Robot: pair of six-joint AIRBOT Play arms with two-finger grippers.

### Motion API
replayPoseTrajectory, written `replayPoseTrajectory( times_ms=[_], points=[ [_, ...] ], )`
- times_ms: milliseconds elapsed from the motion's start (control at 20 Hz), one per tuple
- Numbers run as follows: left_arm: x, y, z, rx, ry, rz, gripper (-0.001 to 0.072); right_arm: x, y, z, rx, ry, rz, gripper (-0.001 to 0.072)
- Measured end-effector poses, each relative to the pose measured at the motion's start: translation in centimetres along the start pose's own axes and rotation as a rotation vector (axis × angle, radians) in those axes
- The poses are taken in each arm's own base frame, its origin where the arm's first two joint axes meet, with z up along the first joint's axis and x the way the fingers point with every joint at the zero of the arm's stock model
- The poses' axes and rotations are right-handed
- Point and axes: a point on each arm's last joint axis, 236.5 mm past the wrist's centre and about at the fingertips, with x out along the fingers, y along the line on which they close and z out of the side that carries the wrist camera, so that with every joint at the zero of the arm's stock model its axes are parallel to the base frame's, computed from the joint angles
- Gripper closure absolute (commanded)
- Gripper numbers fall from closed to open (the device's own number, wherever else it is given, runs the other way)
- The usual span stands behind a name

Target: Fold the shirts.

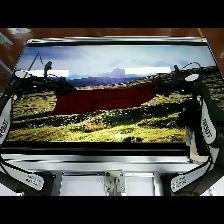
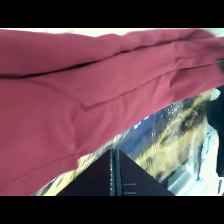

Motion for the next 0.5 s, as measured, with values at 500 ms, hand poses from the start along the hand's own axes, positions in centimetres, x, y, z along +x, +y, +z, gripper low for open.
replayPoseTrajectory(
  times_ms=[500],
  points=[
    [15.2,-9.4,-7.0,0.102,0.052,-0.023,0.0664,-13.5,13.7,-4.7,-0.237,-0.014,0.134,0.0653]
  ],
)
